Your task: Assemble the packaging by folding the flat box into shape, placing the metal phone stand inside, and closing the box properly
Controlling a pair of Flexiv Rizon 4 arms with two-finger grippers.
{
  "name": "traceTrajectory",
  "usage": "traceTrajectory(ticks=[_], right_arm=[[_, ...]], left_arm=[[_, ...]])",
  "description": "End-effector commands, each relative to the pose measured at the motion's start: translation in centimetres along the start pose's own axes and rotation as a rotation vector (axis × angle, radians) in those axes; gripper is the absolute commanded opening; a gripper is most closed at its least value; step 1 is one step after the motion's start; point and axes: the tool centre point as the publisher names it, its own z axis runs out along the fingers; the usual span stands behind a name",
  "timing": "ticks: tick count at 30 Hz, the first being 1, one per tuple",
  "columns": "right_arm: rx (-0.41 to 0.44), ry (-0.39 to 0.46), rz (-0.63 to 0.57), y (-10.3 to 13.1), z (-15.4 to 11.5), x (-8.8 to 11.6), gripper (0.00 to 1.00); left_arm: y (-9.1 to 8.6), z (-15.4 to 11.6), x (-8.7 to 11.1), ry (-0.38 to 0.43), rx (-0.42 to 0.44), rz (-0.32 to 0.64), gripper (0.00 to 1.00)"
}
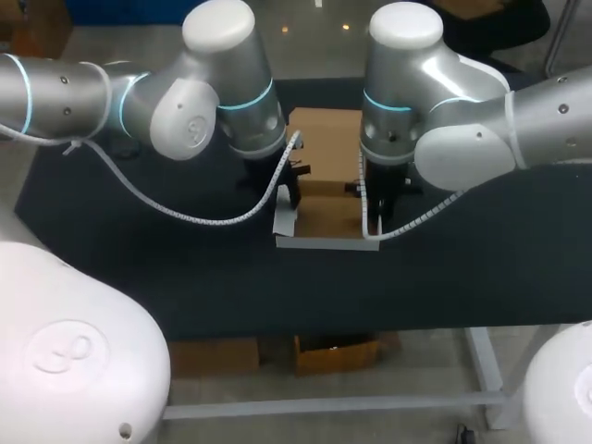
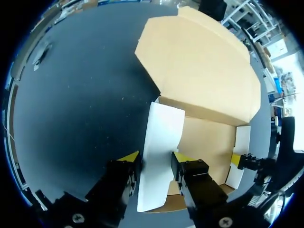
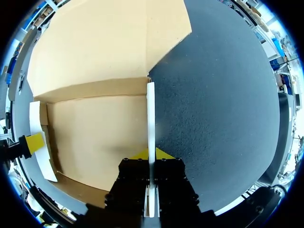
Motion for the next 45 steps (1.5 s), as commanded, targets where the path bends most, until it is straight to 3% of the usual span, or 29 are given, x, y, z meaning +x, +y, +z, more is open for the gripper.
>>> traceTrajectory(ticks=[1, 8, 17, 30, 45], right_arm=[[0.003, -0.004, 0.0, 0.0, -0.1, 0.1, 0.0], [0.003, -0.004, 0.0, 0.0, -0.1, 0.1, 0.0], [0.003, -0.004, 0.0, 0.0, -0.1, 0.1, 0.0], [0.003, -0.004, 0.0, 0.0, -0.1, 0.1, 0.0], [0.003, -0.004, 0.0, 0.0, -0.1, 0.1, 0.0]], left_arm=[[0.0, -0.3, 0.4, -0.01, 0.004, -0.001, 0.41], [-0.5, 0.4, 0.8, -0.002, -0.005, -0.012, 0.4], [-1.0, 0.1, -0.1, 0.071, -0.051, -0.046, 0.42], [-2.0, 0.4, 0.0, 0.091, -0.056, -0.075, 0.43], [-2.0, 1.3, -0.6, -0.012, -0.007, -0.094, 0.4]])
